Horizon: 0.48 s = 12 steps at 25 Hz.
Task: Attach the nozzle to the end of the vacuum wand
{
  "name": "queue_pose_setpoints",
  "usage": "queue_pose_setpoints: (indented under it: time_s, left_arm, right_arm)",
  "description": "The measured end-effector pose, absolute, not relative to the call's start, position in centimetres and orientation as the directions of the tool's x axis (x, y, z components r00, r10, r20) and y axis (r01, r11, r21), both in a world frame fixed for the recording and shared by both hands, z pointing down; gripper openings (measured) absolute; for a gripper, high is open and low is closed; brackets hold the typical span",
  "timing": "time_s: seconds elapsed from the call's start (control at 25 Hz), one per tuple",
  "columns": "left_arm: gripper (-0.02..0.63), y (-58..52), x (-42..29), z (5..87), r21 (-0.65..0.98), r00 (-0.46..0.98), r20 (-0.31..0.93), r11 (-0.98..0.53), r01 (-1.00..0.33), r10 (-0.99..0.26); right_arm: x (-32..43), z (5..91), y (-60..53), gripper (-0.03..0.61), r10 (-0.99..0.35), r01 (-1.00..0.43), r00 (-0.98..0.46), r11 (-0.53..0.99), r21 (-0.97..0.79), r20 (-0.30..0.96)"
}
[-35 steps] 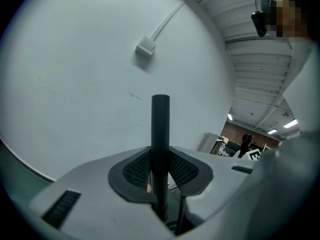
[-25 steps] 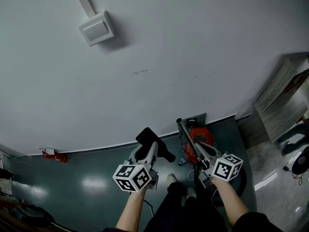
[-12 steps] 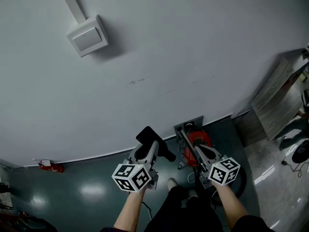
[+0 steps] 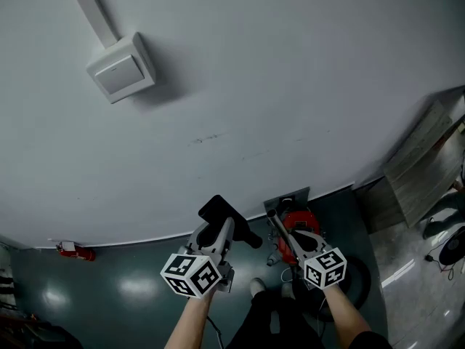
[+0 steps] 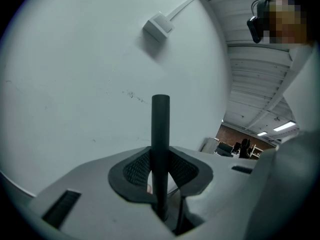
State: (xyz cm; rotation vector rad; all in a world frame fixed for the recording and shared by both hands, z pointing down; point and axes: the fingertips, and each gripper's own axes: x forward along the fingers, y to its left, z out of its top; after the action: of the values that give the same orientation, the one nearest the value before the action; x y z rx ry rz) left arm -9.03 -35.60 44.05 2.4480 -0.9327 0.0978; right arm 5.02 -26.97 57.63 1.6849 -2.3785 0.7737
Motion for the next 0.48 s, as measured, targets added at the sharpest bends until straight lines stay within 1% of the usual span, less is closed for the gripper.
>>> queue_pose_setpoints:
  time_s: [0.08,0.2,0.32,0.48]
  left_arm:
    - [0.087,-36.4,-8.7,44.0,0.436,0.756,0.236,-0.629,-0.644,-0.61]
    - [0.087,-37.4,-8.3,43.8,0.429,0.751,0.226,-0.629,-0.648,-0.62]
    - [0.087,-38.2,-7.6,43.6,0.425,0.749,0.215,-0.63,-0.65,-0.627]
    - [0.087,-39.5,-7.0,43.7,0.435,0.737,0.2,-0.616,-0.657,-0.645]
  right_arm:
    - [5.0,58.5,-27.6,0.034,-0.834,-0.914,-0.379,0.27,-0.302,0.4]
    - [4.8,60.1,-28.4,0.086,-0.812,-0.913,-0.396,0.301,-0.274,0.429]
    - [4.7,61.8,-29.2,0.104,-0.79,-0.912,-0.408,0.33,-0.245,0.456]
    - [4.4,64.0,-30.0,0.146,-0.769,-0.913,-0.405,0.372,-0.169,0.495]
